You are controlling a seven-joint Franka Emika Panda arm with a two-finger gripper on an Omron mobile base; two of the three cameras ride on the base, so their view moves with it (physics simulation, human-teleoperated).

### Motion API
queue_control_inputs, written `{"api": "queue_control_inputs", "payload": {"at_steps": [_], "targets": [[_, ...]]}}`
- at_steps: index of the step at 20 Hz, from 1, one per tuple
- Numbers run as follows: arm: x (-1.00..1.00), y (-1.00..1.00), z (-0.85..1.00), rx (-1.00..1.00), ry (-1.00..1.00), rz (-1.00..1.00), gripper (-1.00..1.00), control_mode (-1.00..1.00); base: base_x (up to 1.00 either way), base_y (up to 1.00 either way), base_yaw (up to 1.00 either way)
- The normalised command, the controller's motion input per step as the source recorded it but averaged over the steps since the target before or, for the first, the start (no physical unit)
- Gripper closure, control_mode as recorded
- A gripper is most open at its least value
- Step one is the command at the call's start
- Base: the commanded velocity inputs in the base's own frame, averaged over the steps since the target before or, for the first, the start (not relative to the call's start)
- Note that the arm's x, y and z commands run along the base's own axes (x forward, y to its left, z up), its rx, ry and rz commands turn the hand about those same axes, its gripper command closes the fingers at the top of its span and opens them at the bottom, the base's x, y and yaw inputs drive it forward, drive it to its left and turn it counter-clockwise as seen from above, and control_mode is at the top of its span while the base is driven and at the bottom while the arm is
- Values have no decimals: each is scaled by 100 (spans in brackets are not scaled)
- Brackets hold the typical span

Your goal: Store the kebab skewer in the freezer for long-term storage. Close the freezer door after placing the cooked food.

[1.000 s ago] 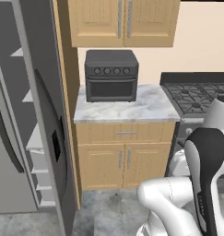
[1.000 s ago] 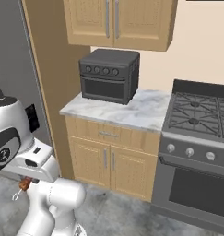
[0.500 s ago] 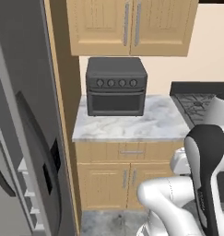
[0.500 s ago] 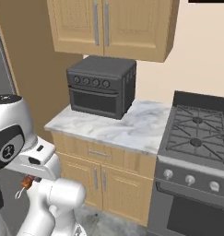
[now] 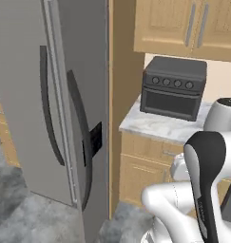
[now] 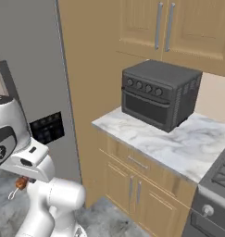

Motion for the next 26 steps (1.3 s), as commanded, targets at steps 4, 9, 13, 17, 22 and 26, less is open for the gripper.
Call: {"api": "queue_control_inputs", "payload": {"at_steps": [4,9,13,17,22,26], "targets": [[0,0,0,0,0,0,100,100,-40,-38,57],[0,0,0,0,0,0,100,100,-54,-16,54],[0,0,0,0,0,0,100,100,-54,0,55],[0,0,0,0,0,0,100,100,-73,0,50],[0,0,0,0,0,0,100,100,-56,11,36],[0,0,0,0,0,0,100,100,-30,50,21]]}}
